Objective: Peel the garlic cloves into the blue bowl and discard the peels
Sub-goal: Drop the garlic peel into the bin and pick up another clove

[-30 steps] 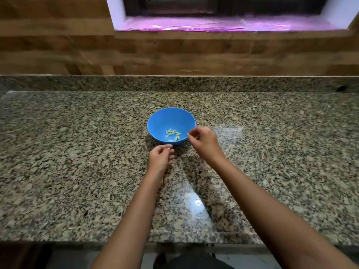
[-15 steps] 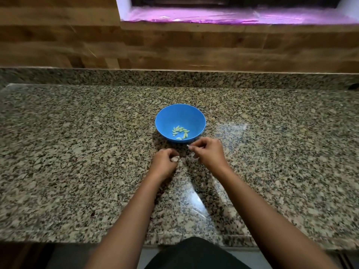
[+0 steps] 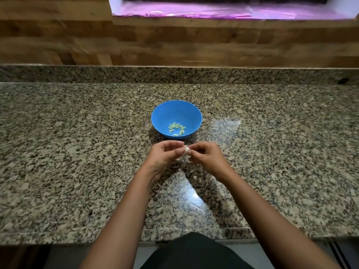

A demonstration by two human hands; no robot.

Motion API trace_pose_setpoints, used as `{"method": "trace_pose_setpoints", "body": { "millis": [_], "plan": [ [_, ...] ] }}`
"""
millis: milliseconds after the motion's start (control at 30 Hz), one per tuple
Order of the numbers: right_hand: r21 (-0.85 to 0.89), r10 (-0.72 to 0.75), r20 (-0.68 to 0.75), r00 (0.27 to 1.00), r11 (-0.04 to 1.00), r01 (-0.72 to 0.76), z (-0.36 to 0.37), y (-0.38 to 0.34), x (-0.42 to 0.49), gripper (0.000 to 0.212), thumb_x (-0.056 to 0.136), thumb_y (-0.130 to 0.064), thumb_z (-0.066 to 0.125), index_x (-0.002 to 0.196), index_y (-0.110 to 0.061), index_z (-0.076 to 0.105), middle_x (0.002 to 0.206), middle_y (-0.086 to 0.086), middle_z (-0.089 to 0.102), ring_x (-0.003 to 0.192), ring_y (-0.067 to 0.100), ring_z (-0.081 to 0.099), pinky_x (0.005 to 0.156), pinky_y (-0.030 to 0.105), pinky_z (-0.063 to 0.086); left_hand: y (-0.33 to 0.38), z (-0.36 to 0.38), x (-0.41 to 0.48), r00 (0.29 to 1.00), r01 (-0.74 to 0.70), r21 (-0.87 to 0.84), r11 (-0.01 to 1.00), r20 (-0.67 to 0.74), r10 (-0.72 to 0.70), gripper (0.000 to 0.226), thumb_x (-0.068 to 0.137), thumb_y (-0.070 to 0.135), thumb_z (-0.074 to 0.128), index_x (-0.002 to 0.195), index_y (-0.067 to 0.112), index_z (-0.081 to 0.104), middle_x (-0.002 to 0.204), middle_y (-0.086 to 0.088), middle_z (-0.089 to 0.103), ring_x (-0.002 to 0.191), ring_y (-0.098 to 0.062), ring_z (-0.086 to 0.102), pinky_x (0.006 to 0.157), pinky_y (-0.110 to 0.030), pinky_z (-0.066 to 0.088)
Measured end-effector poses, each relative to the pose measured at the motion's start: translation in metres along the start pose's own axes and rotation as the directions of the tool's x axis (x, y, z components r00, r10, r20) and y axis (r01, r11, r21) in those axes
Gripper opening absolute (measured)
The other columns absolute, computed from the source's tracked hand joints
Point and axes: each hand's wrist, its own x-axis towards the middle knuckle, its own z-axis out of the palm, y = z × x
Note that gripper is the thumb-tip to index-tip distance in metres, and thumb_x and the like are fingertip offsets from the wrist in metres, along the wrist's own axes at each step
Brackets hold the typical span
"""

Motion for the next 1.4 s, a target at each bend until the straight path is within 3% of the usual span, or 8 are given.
{"method": "trace_pose_setpoints", "body": {
  "millis": [167, 467, 733, 867, 1000, 1100, 1233, 1400],
  "plan": [
    [0.215, 0.062, 0.002, 0.998, 0.975, -0.061, 0.004, 0.0, -0.002, 0.008, 0.086, -0.005, 0.063, 0.092, -0.002, 0.068, 0.087, 0.015, 0.07, 0.072, 0.017, 0.066, 0.07, 0.024, 0.057, -0.009, 0.006, 0.0, 0.999, -0.036, -0.04, 0.999, -0.03, 0.034, 0.021, 0.074, -0.002, 0.069, 0.094, 0.003, 0.068, 0.083, -0.006, 0.073, 0.079, -0.018, 0.068, 0.08, -0.029, 0.055],
    [0.203, 0.059, 0.019, 0.998, 0.977, -0.062, 0.001, 0.0, -0.002, 0.01, 0.088, 0.001, 0.059, 0.092, -0.002, 0.067, 0.084, 0.014, 0.068, 0.069, 0.017, 0.065, 0.069, 0.022, 0.057, -0.009, 0.007, 0.001, 1.0, -0.029, -0.072, 0.997, -0.012, 0.028, 0.021, 0.073, -0.005, 0.067, 0.092, 0.003, 0.069, 0.087, -0.007, 0.073, 0.083, -0.019, 0.068, 0.081, -0.027, 0.056],
    [-0.074, -0.016, -0.043, 0.999, 0.997, 0.013, 0.004, 0.008, 0.002, 0.01, 0.085, -0.015, 0.068, 0.092, -0.007, 0.068, 0.079, 0.008, 0.071, 0.071, 0.015, 0.068, 0.071, 0.029, 0.057, -0.009, 0.008, 0.002, 0.999, -0.038, 0.015, 0.999, -0.008, 0.038, 0.019, 0.078, -0.009, 0.064, 0.094, 0.001, 0.068, 0.081, -0.004, 0.073, 0.076, -0.014, 0.069, 0.069, -0.023, 0.057],
    [-0.279, -0.11, -0.094, 0.989, 0.957, 0.08, 0.01, 0.01, 0.003, 0.007, 0.086, -0.015, 0.065, 0.089, -0.01, 0.063, 0.068, -0.007, 0.062, 0.055, -0.004, 0.056, 0.054, 0.013, 0.047, -0.011, 0.011, 0.003, 0.999, -0.038, 0.042, 0.998, -0.036, 0.04, 0.02, 0.079, -0.008, 0.064, 0.097, 0.0, 0.068, 0.083, -0.005, 0.072, 0.077, -0.014, 0.067, 0.075, -0.025, 0.055],
    [-0.398, -0.186, -0.077, 0.98, 0.907, 0.141, 0.01, 0.009, 0.002, 0.008, 0.089, -0.016, 0.062, 0.088, -0.009, 0.059, 0.07, -0.008, 0.054, 0.057, -0.002, 0.048, 0.049, 0.007, 0.039, -0.011, 0.013, 0.005, 0.997, -0.034, 0.031, 0.999, -0.061, 0.036, 0.02, 0.08, -0.003, 0.066, 0.1, -0.002, 0.067, 0.081, -0.007, 0.072, 0.074, -0.014, 0.068, 0.069, -0.023, 0.057],
    [-0.351, -0.155, -0.086, 0.984, 0.929, 0.116, 0.01, 0.011, 0.004, 0.006, 0.089, -0.016, 0.061, 0.087, -0.013, 0.056, 0.073, -0.004, 0.057, 0.062, 0.007, 0.055, 0.051, 0.011, 0.043, -0.008, 0.018, 0.004, 0.997, -0.018, 0.039, 0.999, -0.068, 0.02, 0.016, 0.08, -0.003, 0.066, 0.097, -0.004, 0.066, 0.081, -0.008, 0.071, 0.069, -0.014, 0.068, 0.059, -0.021, 0.055],
    [-0.343, -0.105, -0.072, 0.992, 0.936, 0.074, 0.007, 0.009, 0.009, 0.013, 0.09, -0.018, 0.06, 0.099, -0.008, 0.063, 0.082, 0.001, 0.065, 0.071, 0.013, 0.062, 0.062, 0.019, 0.052, -0.007, 0.019, 0.006, 0.994, -0.007, 0.035, 0.999, -0.107, 0.01, 0.016, 0.08, -0.001, 0.067, 0.097, -0.002, 0.067, 0.085, -0.012, 0.069, 0.069, -0.016, 0.065, 0.061, -0.022, 0.056],
    [-0.247, -0.024, -0.029, 0.999, 0.969, 0.016, 0.005, 0.008, 0.013, 0.016, 0.093, -0.016, 0.055, 0.101, -0.006, 0.065, 0.088, 0.013, 0.07, 0.076, 0.025, 0.069, 0.074, 0.042, 0.058, -0.01, 0.013, 0.006, 0.99, -0.007, 0.079, 0.997, -0.139, 0.018, 0.011, 0.082, 0.002, 0.067, 0.093, 0.004, 0.068, 0.083, -0.011, 0.068, 0.07, -0.018, 0.064, 0.063, -0.027, 0.057]
  ]
}}
